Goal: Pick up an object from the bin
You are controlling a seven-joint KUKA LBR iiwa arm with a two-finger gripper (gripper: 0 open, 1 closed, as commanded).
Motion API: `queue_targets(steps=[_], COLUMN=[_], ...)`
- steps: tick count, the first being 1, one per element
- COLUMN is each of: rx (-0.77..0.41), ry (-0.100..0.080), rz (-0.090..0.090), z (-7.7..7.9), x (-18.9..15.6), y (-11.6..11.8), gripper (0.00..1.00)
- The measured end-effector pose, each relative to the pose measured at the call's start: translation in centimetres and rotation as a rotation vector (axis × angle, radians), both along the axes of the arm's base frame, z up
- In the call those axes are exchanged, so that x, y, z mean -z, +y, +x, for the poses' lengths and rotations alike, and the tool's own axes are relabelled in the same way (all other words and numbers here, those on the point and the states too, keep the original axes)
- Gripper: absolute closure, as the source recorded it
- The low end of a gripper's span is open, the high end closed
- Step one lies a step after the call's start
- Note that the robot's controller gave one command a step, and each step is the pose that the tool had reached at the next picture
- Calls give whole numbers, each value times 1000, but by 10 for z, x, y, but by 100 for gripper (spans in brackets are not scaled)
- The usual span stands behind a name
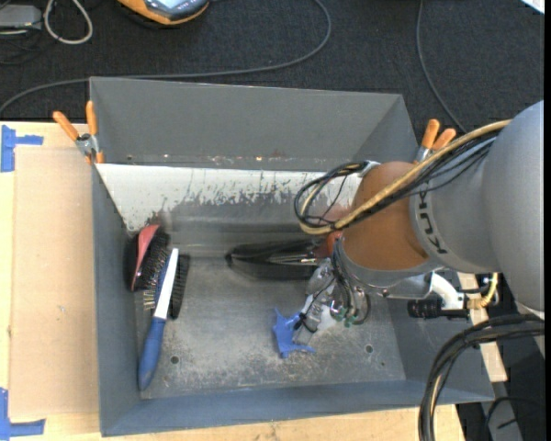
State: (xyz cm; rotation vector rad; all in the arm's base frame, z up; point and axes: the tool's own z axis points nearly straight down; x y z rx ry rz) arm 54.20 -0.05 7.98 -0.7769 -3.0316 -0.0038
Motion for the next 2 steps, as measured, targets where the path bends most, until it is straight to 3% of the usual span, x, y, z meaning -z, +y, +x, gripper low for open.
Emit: queue_targets(steps=[1,2], rx=[-87,-391], ry=[0,14], rz=[3,3], z=[1,43], x=[1,8], y=[6,-28], gripper=[0,100])
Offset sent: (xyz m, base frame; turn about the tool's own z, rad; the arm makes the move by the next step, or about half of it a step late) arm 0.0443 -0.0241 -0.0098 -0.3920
